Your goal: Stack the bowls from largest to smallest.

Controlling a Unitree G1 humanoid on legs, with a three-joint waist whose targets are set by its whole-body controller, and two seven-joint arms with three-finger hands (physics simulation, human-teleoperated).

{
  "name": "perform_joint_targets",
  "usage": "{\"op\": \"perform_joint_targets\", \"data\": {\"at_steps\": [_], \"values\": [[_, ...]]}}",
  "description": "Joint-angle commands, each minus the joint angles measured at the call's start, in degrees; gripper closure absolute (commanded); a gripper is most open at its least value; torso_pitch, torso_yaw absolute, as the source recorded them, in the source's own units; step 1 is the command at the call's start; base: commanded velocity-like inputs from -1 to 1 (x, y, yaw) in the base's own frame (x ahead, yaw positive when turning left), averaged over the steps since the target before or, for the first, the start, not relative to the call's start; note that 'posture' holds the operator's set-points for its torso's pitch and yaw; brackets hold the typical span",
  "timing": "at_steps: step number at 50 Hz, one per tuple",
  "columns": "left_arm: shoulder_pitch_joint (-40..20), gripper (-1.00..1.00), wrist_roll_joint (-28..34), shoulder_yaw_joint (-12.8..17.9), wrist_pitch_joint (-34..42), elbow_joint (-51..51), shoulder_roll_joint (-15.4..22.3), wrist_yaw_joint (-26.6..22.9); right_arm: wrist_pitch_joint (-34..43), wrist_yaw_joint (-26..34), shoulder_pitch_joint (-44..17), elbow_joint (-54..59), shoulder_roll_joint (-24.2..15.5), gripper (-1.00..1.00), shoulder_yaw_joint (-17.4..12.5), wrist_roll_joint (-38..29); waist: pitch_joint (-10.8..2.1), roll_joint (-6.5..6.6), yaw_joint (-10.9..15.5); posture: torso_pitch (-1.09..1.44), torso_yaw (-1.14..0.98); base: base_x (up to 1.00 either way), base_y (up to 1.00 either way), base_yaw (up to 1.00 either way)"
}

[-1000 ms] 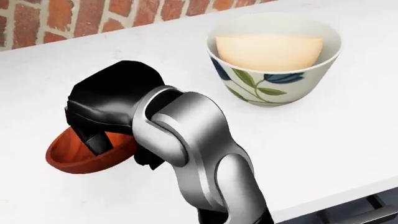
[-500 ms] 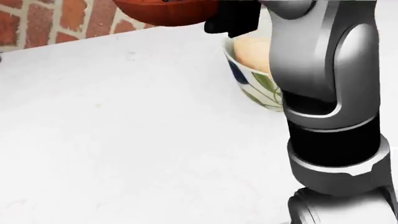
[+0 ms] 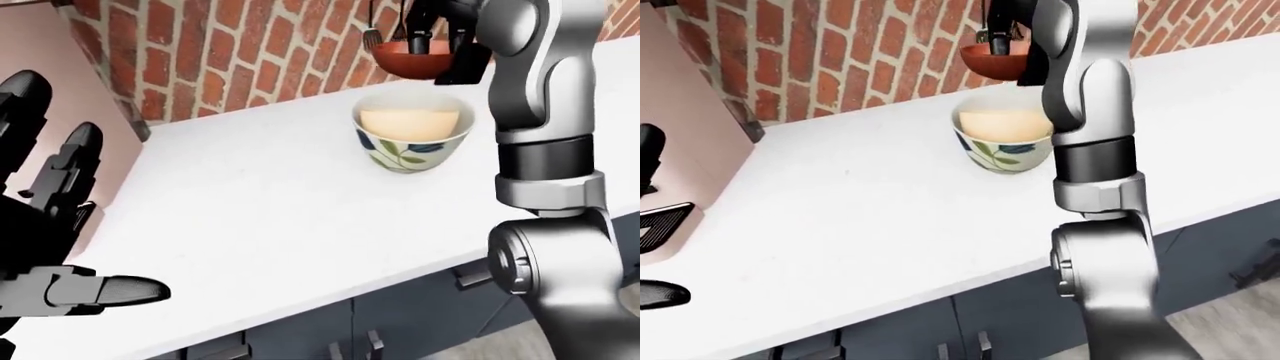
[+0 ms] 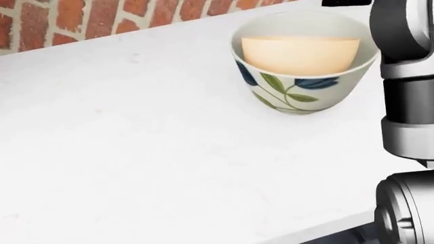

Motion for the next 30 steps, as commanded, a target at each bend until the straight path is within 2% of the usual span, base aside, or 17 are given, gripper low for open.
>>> {"op": "perform_joint_targets", "data": {"at_steps": [1, 11, 14, 19, 23, 25, 30], "values": [[-0.5, -1.0, 1.6, 0.8, -1.6, 0.0, 0.5, -0.8, -0.1, -1.7, -2.2, -1.6, -0.4, 1.0, -0.4, -0.3, -0.97, -0.16, 0.1, -0.24, 0.0, 0.0, 0.0, 0.0], [0.2, -1.0, 2.1, 2.4, -1.2, 0.1, -0.3, -2.5, 0.2, -4.9, -0.2, 1.6, 0.8, 1.0, -0.1, -0.4, -1.22, -0.26, 0.1, -0.24, 0.0, 0.0, 0.0, 0.0], [0.4, -1.0, 5.0, 1.3, -1.3, -0.1, -1.3, -4.4, 0.0, -5.3, 0.4, 2.0, 0.7, 1.0, 0.0, -0.6, -1.33, -0.34, 0.2, -0.24, 0.0, 0.0, 0.0, 0.0], [0.5, -1.0, 3.3, 3.3, -0.9, 0.0, -0.8, -4.4, -0.5, -6.9, 0.4, 3.7, 1.0, 1.0, 0.4, -1.0, -1.5, -0.4, 0.2, -0.24, 0.0, 0.0, 0.0, 0.0], [1.1, -1.0, 4.7, 3.3, -1.1, 0.0, -1.7, -5.9, -0.2, -8.0, -0.3, 5.9, 1.4, 1.0, 0.6, -1.7, -1.58, -0.39, 0.2, -0.24, 0.0, 0.0, 0.0, 0.0], [1.3, -1.0, 5.6, 3.4, -1.3, 0.3, -2.1, -6.9, -0.3, -8.5, -0.2, 6.8, 1.6, 0.97, 0.8, -1.9, -1.65, -0.36, 0.3, -0.24, 0.0, 0.0, 0.0, 0.0], [1.7, -1.0, 7.2, 3.5, -1.3, 0.2, -3.1, -8.5, -0.7, -9.4, -0.5, 8.2, 2.1, 0.68, 1.1, -2.3, -1.85, -0.46, 0.3, -0.24, 0.0, 0.0, 0.0, 0.0]]}}
